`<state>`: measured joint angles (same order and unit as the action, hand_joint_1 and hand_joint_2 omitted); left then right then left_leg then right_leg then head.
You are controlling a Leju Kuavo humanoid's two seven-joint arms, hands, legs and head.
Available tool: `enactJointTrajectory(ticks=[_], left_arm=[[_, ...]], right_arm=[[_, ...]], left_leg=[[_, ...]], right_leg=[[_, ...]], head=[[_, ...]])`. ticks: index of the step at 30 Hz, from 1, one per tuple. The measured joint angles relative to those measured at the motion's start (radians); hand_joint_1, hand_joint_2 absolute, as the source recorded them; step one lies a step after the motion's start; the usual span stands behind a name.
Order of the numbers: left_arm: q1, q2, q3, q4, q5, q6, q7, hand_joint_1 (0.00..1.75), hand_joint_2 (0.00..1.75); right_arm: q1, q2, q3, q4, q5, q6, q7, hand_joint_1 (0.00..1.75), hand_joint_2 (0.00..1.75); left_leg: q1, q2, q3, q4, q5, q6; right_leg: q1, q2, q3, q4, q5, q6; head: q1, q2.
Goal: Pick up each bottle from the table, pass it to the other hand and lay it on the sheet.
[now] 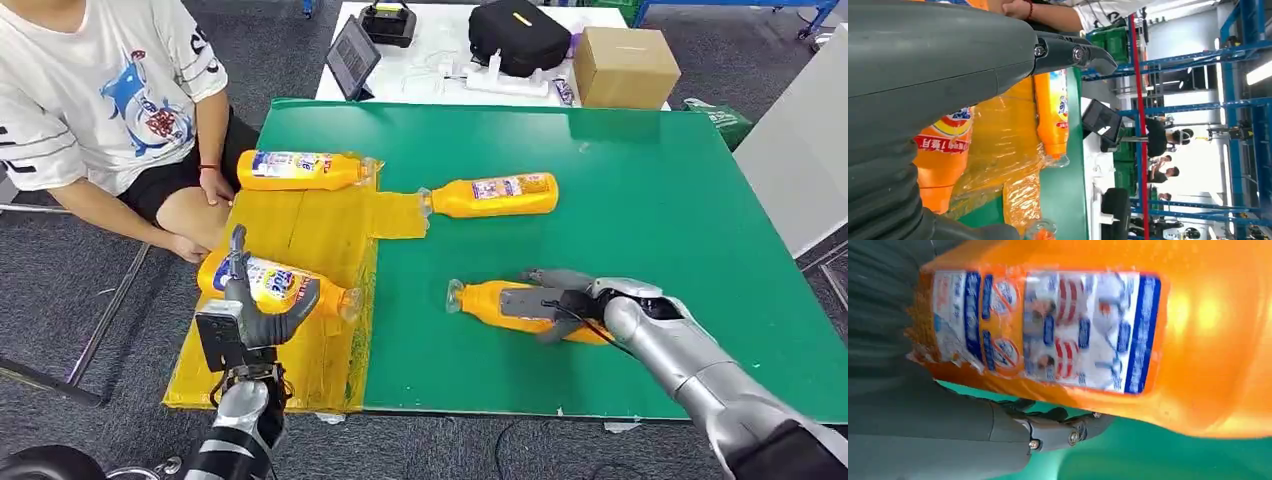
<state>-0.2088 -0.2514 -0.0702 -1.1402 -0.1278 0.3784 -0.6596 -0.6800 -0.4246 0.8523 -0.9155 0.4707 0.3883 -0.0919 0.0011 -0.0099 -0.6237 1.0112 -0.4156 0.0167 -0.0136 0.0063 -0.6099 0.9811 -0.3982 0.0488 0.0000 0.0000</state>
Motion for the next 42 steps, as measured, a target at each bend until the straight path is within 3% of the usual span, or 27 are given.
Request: enactJointTrajectory(ticks=[20, 42], left_arm=[[0.026, 0.000, 0.005, -0.005, -0.005, 0.001, 0.003, 0.00, 1.75], [0.036, 0.000, 0.016, -0.018, -0.014, -0.011, 0.009, 0.00, 1.75]], right_arm=[[-0.006, -0.083, 0.123, -0.144, 0.043, -0.163, 0.060, 0.00, 1.75], [0.105, -0.173, 0.129, -0.254, 0.055, -0.138, 0.085, 0.00, 1.75]], left_leg=[[0.000, 0.000, 0.000, 0.000, 0.000, 0.000], [0.000, -0.001, -0.001, 0.000, 0.000, 0.000]], right_leg=[[0.000, 0.000, -0.001, 0.000, 0.000, 0.000], [0.000, -0.001, -0.001, 0.000, 0.000, 0.000]], head=[[0.000, 0.000], [0.000, 0.000]])
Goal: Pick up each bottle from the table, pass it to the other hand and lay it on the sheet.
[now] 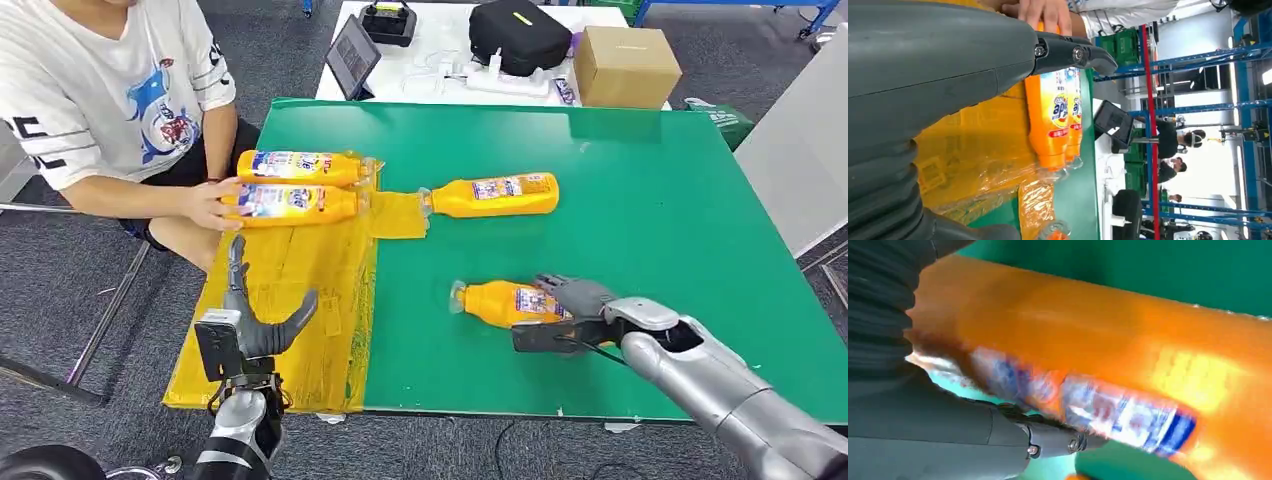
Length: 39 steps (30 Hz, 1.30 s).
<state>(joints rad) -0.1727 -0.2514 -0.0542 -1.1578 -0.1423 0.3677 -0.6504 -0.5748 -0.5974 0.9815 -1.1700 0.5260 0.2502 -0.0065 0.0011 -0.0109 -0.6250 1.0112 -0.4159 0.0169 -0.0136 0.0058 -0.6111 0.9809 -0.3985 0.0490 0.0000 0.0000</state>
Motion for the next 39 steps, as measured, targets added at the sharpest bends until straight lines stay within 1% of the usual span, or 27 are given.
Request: enactJointTrajectory(ticks=[5, 10, 11, 12, 13, 14, 15, 16, 17, 19, 21, 24, 27, 30, 32, 35, 37, 39], left_arm=[[0.000, 0.000, 0.000, 0.000, -0.001, 0.000, 0.001, 0.00, 1.75], [0.000, 0.000, 0.001, 0.000, -0.001, 0.006, 0.009, 0.00, 1.75], [0.000, 0.000, 0.001, 0.000, -0.001, 0.006, 0.010, 0.00, 1.75], [0.000, 0.000, 0.001, 0.000, -0.001, 0.006, 0.010, 0.00, 1.75], [0.001, 0.000, 0.002, 0.000, -0.001, 0.006, 0.011, 0.00, 1.75], [0.000, 0.000, 0.002, 0.000, 0.000, 0.005, 0.011, 0.00, 1.75], [0.000, -0.002, 0.002, 0.000, 0.003, 0.004, 0.011, 0.00, 1.75], [0.000, -0.003, 0.002, 0.000, 0.005, 0.003, 0.011, 0.00, 1.75], [0.000, -0.003, 0.003, 0.000, 0.005, 0.003, 0.011, 0.00, 1.75], [0.000, -0.006, 0.007, 0.000, 0.008, -0.001, 0.009, 0.00, 1.75], [0.001, -0.008, 0.011, -0.002, 0.013, -0.005, 0.006, 0.00, 1.75], [0.010, -0.009, 0.016, -0.016, 0.014, -0.010, 0.004, 0.00, 1.75], [0.024, -0.012, 0.023, -0.036, 0.003, -0.010, 0.005, 0.00, 1.75], [0.043, -0.017, 0.028, -0.062, -0.015, -0.010, 0.016, 0.00, 1.75], [0.056, -0.021, 0.030, -0.080, -0.021, -0.014, 0.025, 0.00, 1.75], [0.064, -0.029, 0.031, -0.097, -0.022, -0.026, 0.039, 0.00, 1.75], [0.069, -0.034, 0.031, -0.104, -0.014, -0.032, 0.046, 0.00, 1.75], [0.074, -0.036, 0.030, -0.111, -0.012, -0.033, 0.051, 0.00, 1.75]], right_arm=[[0.032, -0.018, -0.001, -0.003, 0.003, 0.000, 0.008, 0.00, 1.75], [0.071, -0.041, -0.023, -0.035, 0.029, 0.005, 0.059, 0.00, 1.75], [0.080, -0.042, -0.030, -0.041, 0.042, 0.005, 0.070, 0.03, 1.75], [0.088, -0.044, -0.038, -0.047, 0.056, 0.007, 0.080, 0.17, 1.75], [0.093, -0.047, -0.045, -0.050, 0.068, 0.013, 0.088, 0.51, 1.75], [0.098, -0.050, -0.050, -0.058, 0.074, 0.020, 0.094, 1.47, 1.75], [0.101, -0.053, -0.053, -0.063, 0.077, 0.028, 0.097, 1.61, 1.75], [0.103, -0.056, -0.056, -0.067, 0.079, 0.034, 0.100, 1.64, 1.75], [0.105, -0.058, -0.060, -0.073, 0.082, 0.038, 0.103, 1.73, 1.75], [0.112, -0.064, -0.070, -0.084, 0.090, 0.042, 0.111, 1.75, 1.75], [0.122, -0.068, -0.085, -0.097, 0.109, 0.021, 0.114, 1.75, 1.75], [0.156, -0.065, -0.120, -0.120, 0.159, -0.029, 0.120, 1.75, 1.75], [0.218, -0.034, -0.182, -0.146, 0.242, -0.128, 0.121, 1.75, 1.75], [0.311, 0.057, -0.286, -0.188, 0.367, -0.293, 0.115, 1.75, 1.75], [0.370, 0.149, -0.369, -0.219, 0.428, -0.457, 0.076, 1.75, 1.75], [0.410, 0.272, -0.453, -0.269, 0.474, -0.633, 0.020, 1.75, 1.75], [0.428, 0.334, -0.495, -0.308, 0.493, -0.691, 0.005, 1.75, 1.75], [0.450, 0.387, -0.535, -0.336, 0.499, -0.694, 0.001, 1.75, 1.75]], left_leg=[[0.000, 0.001, 0.000, 0.000, 0.000, 0.000], [0.000, 0.000, 0.001, 0.000, 0.000, 0.000], [0.000, 0.000, 0.002, 0.000, 0.000, 0.000], [0.000, 0.001, 0.002, 0.000, 0.000, 0.000], [0.000, 0.001, 0.002, 0.000, 0.000, 0.000], [0.000, 0.001, 0.002, 0.000, 0.000, 0.000], [0.000, 0.000, 0.002, 0.000, 0.000, 0.000], [0.000, 0.000, 0.002, 0.000, 0.000, 0.000], [0.000, 0.000, 0.003, 0.000, 0.000, 0.000], [0.000, 0.000, 0.002, 0.000, 0.000, 0.000], [0.000, 0.000, 0.002, 0.000, 0.000, 0.000], [0.000, 0.000, 0.002, 0.000, 0.000, 0.000], [0.000, 0.000, 0.001, 0.000, 0.000, 0.000], [0.002, 0.000, 0.000, 0.000, -0.001, -0.001], [0.003, 0.001, -0.001, 0.000, -0.001, -0.001], [0.003, 0.001, -0.001, -0.001, -0.001, -0.002], [0.004, 0.000, -0.001, -0.001, -0.001, -0.002], [0.003, 0.001, -0.001, -0.001, -0.001, -0.002]], right_leg=[[0.000, 0.000, 0.000, 0.000, 0.000, 0.000], [0.000, 0.000, 0.001, 0.000, 0.000, 0.000], [0.000, 0.000, 0.001, 0.000, 0.000, 0.000], [0.000, 0.000, 0.001, 0.000, 0.000, 0.000], [0.000, 0.000, 0.002, 0.000, 0.000, 0.000], [0.000, 0.000, 0.002, -0.001, 0.000, 0.000], [0.000, 0.000, 0.002, -0.001, 0.000, 0.000], [0.000, 0.000, 0.002, -0.001, 0.000, 0.000], [0.000, 0.000, 0.002, -0.001, 0.000, 0.000], [0.000, 0.000, 0.003, -0.001, 0.000, 0.000], [0.000, 0.000, 0.003, -0.001, 0.000, 0.000], [0.000, 0.000, 0.003, -0.001, 0.000, 0.000], [0.000, 0.000, 0.002, 0.000, 0.000, 0.000], [0.003, 0.000, 0.001, 0.000, 0.000, 0.000], [0.003, 0.000, 0.000, 0.000, -0.001, -0.001], [0.003, 0.000, -0.003, 0.001, -0.001, -0.001], [0.004, 0.000, -0.002, 0.001, -0.002, -0.003], [0.003, 0.000, -0.002, 0.001, -0.002, -0.002]], head=[[0.000, 0.000], [0.000, 0.000], [0.000, 0.000], [0.000, 0.000], [0.000, 0.000], [0.000, 0.000], [0.001, 0.000], [0.000, 0.000], [0.000, 0.000], [0.000, 0.000], [0.000, 0.000], [0.000, 0.000], [0.000, 0.000], [0.000, 0.000], [0.000, 0.000], [-0.001, 0.000], [0.001, 0.000], [0.000, 0.000]])
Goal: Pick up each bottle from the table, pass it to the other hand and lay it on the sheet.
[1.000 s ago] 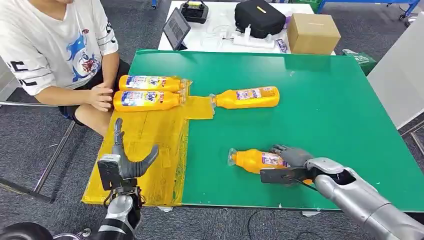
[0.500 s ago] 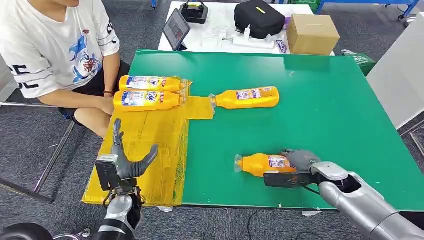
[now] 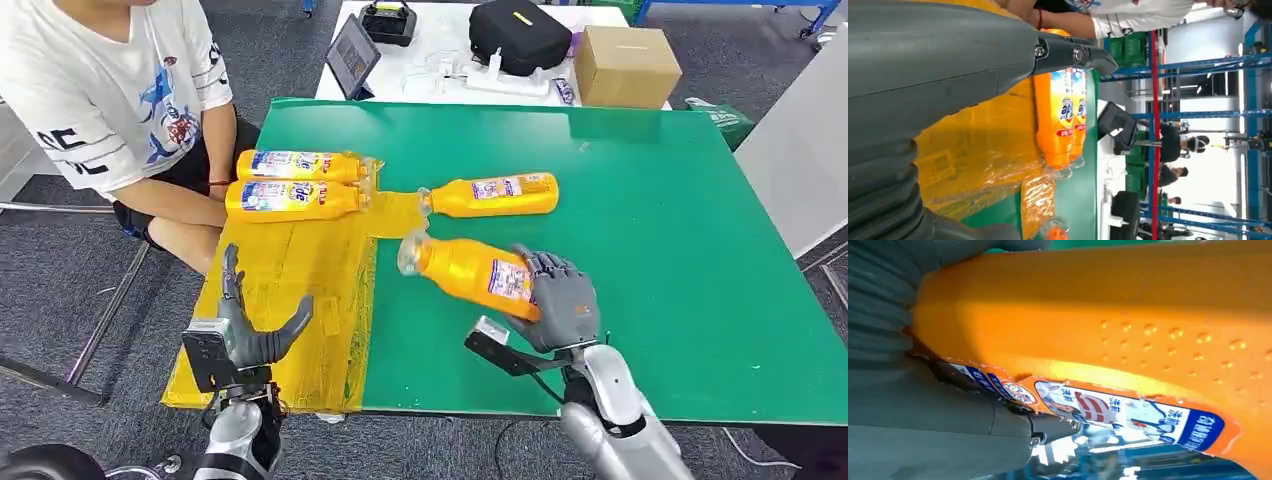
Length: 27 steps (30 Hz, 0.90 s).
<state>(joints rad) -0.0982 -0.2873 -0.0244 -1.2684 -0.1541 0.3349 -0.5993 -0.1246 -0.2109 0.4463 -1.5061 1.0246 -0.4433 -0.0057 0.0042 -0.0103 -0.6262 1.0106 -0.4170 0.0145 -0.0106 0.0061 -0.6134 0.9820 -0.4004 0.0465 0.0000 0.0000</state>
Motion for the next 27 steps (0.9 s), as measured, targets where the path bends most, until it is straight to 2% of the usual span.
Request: enactJointTrajectory(ticks=[6, 14, 18, 20, 21, 24, 27], left_arm=[[0.006, 0.000, -0.004, -0.008, 0.004, 0.000, 0.001, 0.00, 1.75], [0.007, 0.000, -0.005, -0.010, 0.004, 0.000, 0.001, 0.00, 1.75], [0.008, -0.001, -0.006, -0.011, 0.035, -0.026, 0.014, 0.00, 1.75], [0.008, -0.003, -0.014, -0.011, 0.094, -0.079, 0.041, 0.00, 1.75], [0.007, -0.003, -0.021, -0.011, 0.138, -0.118, 0.065, 0.00, 1.75], [0.006, -0.003, -0.051, -0.010, 0.262, -0.236, 0.118, 0.00, 1.75], [0.004, 0.001, -0.092, -0.010, 0.376, -0.352, 0.162, 0.00, 1.75]], right_arm=[[0.033, 0.072, -0.067, -0.034, -0.003, 0.000, -0.013, 1.75, 1.75], [0.044, 0.099, -0.092, -0.046, -0.005, -0.002, -0.017, 1.75, 1.75], [0.050, 0.119, -0.109, -0.055, -0.013, -0.096, -0.071, 1.75, 1.75], [0.058, 0.146, -0.131, -0.068, -0.029, -0.198, -0.150, 1.75, 1.75], [0.065, 0.171, -0.152, -0.085, -0.055, -0.230, -0.224, 1.75, 1.75], [0.080, 0.261, -0.243, -0.126, -0.175, -0.249, -0.445, 1.75, 1.75], [0.100, 0.316, -0.306, -0.137, -0.309, -0.249, -0.565, 1.75, 1.75]], left_leg=[[-0.002, 0.000, 0.000, 0.000, 0.000, 0.000], [-0.002, 0.000, 0.000, 0.000, 0.000, 0.000], [-0.002, 0.000, 0.000, 0.000, 0.000, 0.000], [-0.002, 0.000, 0.000, 0.000, 0.000, 0.000], [-0.002, 0.000, 0.000, 0.000, 0.000, 0.000], [-0.002, 0.001, 0.000, 0.000, 0.000, 0.000], [-0.002, 0.000, 0.000, 0.000, 0.000, 0.000]], right_leg=[[-0.002, 0.000, 0.000, 0.000, 0.000, 0.000], [-0.002, 0.000, 0.000, 0.000, 0.000, 0.000], [-0.002, 0.000, 0.000, 0.000, 0.000, 0.000], [-0.002, 0.000, -0.001, 0.000, 0.000, 0.000], [-0.002, 0.000, -0.001, 0.000, 0.000, 0.000], [-0.002, 0.000, -0.001, 0.000, 0.000, 0.000], [-0.002, 0.000, -0.001, 0.000, 0.000, 0.000]], head=[[0.000, 0.000], [0.000, 0.000], [0.000, 0.000], [0.000, 0.000], [0.000, 0.000], [0.000, 0.000], [0.000, 0.000]])
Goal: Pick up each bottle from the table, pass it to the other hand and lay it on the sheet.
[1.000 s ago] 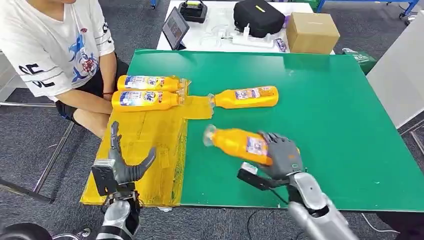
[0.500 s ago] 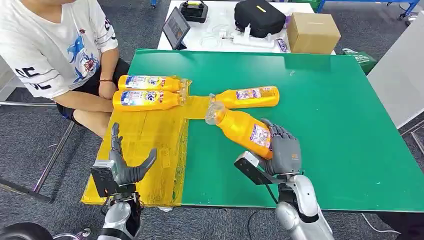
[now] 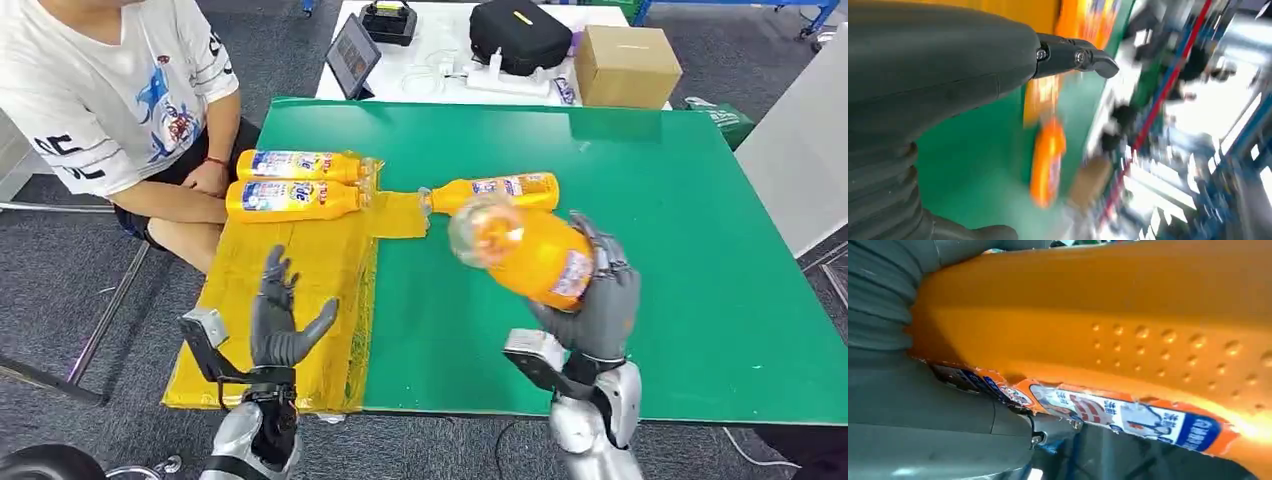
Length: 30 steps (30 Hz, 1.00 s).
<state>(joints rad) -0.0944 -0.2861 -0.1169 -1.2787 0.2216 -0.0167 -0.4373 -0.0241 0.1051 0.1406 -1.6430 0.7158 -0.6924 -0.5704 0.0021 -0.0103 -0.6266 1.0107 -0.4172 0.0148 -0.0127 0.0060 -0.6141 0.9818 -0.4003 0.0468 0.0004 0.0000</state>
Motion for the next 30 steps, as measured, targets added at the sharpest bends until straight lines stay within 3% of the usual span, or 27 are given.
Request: enactJointTrajectory(ticks=[7, 15, 30], left_arm=[[-0.003, 0.033, -0.108, 0.000, 0.197, -0.299, 0.068, 0.00, 1.75], [-0.003, 0.062, -0.168, 0.014, 0.209, -0.321, 0.065, 0.00, 1.75], [-0.004, 0.088, -0.205, 0.014, 0.175, -0.311, 0.065, 0.00, 1.75]], right_arm=[[0.039, 0.034, 0.017, 0.112, -0.169, 0.093, -0.103, 1.75, 1.75], [0.048, 0.047, 0.136, 0.278, -0.234, 0.067, -0.123, 1.75, 1.75], [0.006, 0.098, 0.169, 0.377, -0.346, 0.245, -0.124, 1.75, 1.75]], left_leg=[[0.000, 0.001, 0.000, 0.000, 0.000, 0.000], [0.001, 0.001, 0.000, 0.000, 0.000, 0.000], [0.001, 0.001, 0.000, 0.000, 0.000, 0.000]], right_leg=[[0.000, 0.000, 0.000, 0.000, 0.000, 0.000], [0.001, 0.000, 0.000, 0.000, 0.000, 0.000], [0.001, 0.000, 0.000, 0.000, 0.000, 0.000]], head=[[0.000, 0.000], [0.000, 0.000], [0.000, 0.000]])
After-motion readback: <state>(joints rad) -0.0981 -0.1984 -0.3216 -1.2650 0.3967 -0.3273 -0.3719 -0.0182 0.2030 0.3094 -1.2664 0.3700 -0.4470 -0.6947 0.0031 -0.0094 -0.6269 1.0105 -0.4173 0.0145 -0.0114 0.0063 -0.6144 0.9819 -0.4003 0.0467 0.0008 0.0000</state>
